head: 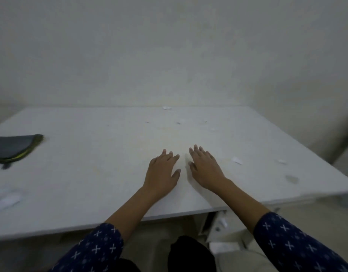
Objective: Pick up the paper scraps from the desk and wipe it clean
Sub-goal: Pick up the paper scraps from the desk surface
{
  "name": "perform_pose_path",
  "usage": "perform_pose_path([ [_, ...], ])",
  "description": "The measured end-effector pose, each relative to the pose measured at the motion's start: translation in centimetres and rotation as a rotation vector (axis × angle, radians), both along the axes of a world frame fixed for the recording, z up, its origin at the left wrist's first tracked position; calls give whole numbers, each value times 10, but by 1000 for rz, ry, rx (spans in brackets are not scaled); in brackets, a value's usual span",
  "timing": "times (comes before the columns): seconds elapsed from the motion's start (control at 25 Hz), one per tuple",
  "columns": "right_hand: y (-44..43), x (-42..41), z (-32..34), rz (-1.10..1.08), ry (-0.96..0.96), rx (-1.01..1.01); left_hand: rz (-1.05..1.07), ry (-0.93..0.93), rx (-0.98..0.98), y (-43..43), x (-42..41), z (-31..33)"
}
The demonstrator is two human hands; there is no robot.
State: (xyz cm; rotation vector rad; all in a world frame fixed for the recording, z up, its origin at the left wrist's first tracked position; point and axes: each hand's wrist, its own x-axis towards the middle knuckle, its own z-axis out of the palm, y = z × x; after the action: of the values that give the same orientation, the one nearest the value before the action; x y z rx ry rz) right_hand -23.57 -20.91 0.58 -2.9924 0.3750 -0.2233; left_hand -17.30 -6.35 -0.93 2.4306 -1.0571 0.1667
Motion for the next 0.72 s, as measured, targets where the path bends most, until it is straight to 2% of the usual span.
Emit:
perform_pose_path([
  [0.32, -144, -79, -10, -270, 4, 32, -255, 51, 6, -153, -51, -1],
  [0.48, -193, -97, -11, -393, -26, 52, -240, 28, 23, -185, -48, -3],
  [0.72, -229, -103, -22, -461, -126, 87, -248, 54, -72, -198, -38, -1],
])
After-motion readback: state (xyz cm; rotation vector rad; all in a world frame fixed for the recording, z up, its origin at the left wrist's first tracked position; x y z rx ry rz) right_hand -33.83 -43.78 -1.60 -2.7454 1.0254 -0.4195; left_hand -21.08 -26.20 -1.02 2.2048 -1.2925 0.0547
